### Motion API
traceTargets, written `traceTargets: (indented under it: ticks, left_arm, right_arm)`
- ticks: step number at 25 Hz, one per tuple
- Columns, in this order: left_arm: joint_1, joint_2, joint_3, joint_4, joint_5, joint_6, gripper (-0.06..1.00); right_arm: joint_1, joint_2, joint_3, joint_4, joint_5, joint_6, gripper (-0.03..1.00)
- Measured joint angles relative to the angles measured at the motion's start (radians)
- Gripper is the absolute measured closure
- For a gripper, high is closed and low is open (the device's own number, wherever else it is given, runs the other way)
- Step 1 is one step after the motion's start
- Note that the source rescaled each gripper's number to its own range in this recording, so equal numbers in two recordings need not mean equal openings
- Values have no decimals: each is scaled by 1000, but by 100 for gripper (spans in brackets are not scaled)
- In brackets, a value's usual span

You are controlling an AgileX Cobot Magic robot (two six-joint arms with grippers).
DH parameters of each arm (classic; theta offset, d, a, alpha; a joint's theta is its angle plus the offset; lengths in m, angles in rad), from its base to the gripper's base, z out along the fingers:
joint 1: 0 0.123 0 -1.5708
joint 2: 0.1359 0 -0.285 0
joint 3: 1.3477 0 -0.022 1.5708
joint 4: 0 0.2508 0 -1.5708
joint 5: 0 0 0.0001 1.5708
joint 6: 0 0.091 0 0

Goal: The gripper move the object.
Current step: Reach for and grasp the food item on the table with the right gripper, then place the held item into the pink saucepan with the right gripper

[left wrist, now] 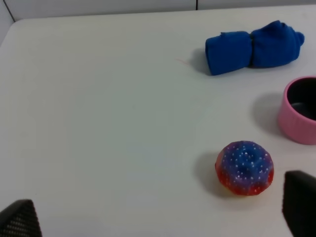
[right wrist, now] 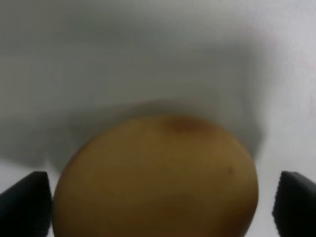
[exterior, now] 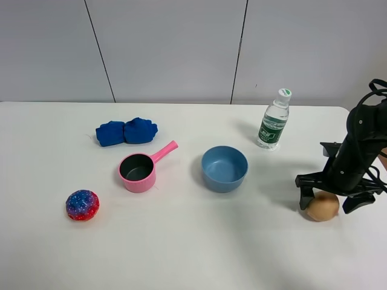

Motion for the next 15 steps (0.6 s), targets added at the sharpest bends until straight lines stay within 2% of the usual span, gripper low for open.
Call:
traceTargets:
  ticks: [6, 8, 10, 15]
  left_arm:
    - [0, 0, 0, 0, 0, 0, -6]
    - [0, 0, 0, 0, 0, 0, -6]
    - [0, 0, 0, 0, 0, 0, -6]
    - [0, 0, 0, 0, 0, 0, -6]
  right_arm:
    - [0, 0, 0, 3, -7, 0, 73]
    - [0, 0, -2, 3, 4, -2, 85]
    - [0, 0, -6, 6, 21, -3, 92]
    - [0, -52, -8, 57, 96, -62, 96]
